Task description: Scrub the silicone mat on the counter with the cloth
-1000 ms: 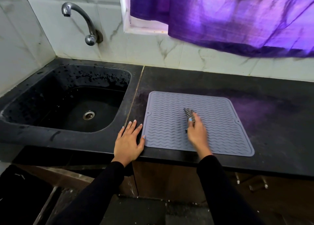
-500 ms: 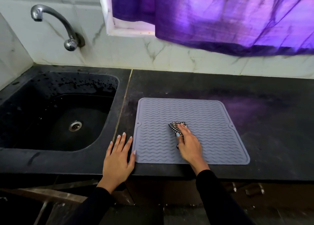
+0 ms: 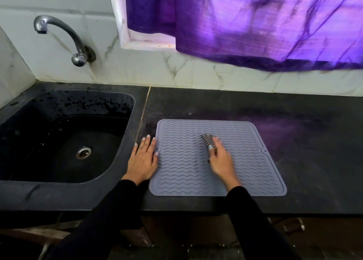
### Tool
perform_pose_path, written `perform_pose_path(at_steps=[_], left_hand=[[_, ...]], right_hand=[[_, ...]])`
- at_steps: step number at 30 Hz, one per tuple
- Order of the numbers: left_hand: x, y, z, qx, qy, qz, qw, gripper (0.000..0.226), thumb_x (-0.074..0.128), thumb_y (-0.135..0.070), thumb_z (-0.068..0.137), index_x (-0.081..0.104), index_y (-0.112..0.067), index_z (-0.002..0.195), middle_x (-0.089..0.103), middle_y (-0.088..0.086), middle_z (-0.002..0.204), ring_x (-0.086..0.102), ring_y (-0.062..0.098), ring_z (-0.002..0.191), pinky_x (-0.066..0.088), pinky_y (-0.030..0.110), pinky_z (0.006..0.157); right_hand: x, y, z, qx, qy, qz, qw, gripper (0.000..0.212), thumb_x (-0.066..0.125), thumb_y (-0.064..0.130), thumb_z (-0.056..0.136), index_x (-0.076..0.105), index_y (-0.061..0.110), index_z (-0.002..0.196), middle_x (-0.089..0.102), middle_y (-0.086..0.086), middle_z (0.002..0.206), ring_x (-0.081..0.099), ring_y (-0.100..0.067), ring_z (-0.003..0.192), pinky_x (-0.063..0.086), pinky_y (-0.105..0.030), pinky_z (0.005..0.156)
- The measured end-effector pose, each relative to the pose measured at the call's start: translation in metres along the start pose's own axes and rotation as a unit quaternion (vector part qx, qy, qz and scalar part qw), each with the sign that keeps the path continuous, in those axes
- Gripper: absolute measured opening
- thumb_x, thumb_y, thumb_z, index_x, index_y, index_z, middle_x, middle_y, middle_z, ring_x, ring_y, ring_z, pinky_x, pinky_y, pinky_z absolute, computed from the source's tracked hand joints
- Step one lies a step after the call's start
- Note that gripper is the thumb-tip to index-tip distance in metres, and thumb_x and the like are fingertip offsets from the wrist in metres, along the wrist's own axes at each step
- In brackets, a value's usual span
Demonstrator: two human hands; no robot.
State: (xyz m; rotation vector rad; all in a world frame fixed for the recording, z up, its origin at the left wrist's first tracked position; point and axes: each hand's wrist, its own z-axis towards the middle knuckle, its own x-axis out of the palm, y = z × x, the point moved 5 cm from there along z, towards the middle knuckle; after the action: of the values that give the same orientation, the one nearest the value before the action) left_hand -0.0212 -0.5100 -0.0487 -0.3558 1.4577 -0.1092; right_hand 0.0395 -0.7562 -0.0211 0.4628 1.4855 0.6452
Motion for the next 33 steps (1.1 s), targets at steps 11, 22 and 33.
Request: perform_pose_path(at_steps=[11,22,33], left_hand=[[0.012,0.006,0.011,0.008,-0.008,0.032,0.999,0.074,-0.005,-0.050,0.082,0.011,-0.020,0.148,0.010,0.002,0.156,0.004,0.014,0.144,-0.001,0.036,0.116],[0.009,0.003,0.009,0.003,-0.004,0.027,1.000,0.077,-0.008,-0.051,0.079,0.010,-0.021,0.148,0.009,0.000,0.157,0.002,0.013,0.144,-0.004,0.034,0.115],[0.011,0.005,0.009,-0.005,-0.009,0.034,0.999,0.081,-0.010,-0.051,0.080,0.011,-0.012,0.147,0.007,0.001,0.157,0.001,0.011,0.144,-0.007,0.031,0.115]], right_hand=[[0.019,-0.006,0.000,-0.075,0.031,-0.158,0.984,0.055,0.035,0.029,0.095,0.022,0.018,0.147,0.019,0.003,0.156,0.013,-0.010,0.144,0.009,-0.024,0.115],[-0.008,-0.026,0.028,0.155,0.029,0.450,0.879,0.036,0.037,0.008,0.098,0.046,-0.001,0.132,0.053,-0.013,0.133,0.055,-0.019,0.110,0.044,-0.014,0.084],[0.044,0.038,-0.018,-0.132,0.052,-0.079,0.987,0.052,0.030,0.035,0.098,0.026,0.015,0.146,0.024,-0.004,0.153,0.021,-0.020,0.142,0.012,-0.036,0.118]])
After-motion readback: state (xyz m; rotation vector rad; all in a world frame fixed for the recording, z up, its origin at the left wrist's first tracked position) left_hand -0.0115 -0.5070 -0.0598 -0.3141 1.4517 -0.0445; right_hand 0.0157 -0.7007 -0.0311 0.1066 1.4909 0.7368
